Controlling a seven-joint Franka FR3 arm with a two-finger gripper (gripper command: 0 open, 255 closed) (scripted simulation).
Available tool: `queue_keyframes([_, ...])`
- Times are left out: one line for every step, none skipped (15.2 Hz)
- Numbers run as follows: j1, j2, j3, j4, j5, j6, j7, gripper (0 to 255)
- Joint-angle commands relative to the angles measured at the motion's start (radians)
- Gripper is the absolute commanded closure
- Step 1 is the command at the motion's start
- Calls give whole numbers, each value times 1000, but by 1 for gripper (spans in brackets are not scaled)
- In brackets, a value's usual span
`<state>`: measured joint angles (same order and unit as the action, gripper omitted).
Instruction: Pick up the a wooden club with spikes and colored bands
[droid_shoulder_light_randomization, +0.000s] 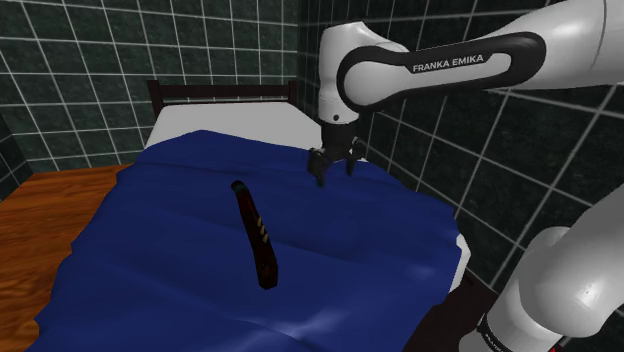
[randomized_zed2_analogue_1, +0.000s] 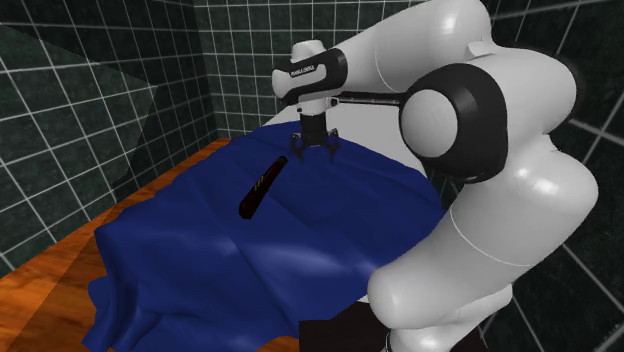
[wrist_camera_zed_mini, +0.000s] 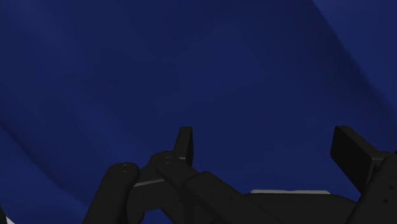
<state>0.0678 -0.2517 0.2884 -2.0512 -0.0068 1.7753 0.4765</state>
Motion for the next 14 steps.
queue_keyframes([6,83,31,59,-14,9,61,0])
queue_keyframes([10,122,43,89,-23,11,89,0])
queue_keyframes([14,162,55,119,-33,12,116,0])
queue_keyframes([20,202,65,152,-44,12,144,0])
queue_keyframes([26,244,75,186,-57,10,171,0])
queue_keyframes([34,286,83,222,-69,7,198,0])
queue_keyframes([43,329,90,260,-83,3,225,0])
queue_keyframes([53,372,96,299,-97,-2,250,0])
queue_keyframes([64,416,100,341,-111,-9,275,0])
queue_keyframes([77,461,103,385,-125,-17,299,0])
queue_keyframes([90,506,105,431,-139,-27,322,0])
queue_keyframes([106,552,105,479,-153,-38,343,0])
queue_keyframes([122,599,105,531,-166,-51,363,0])
queue_keyframes([139,647,103,585,-179,-66,382,0])
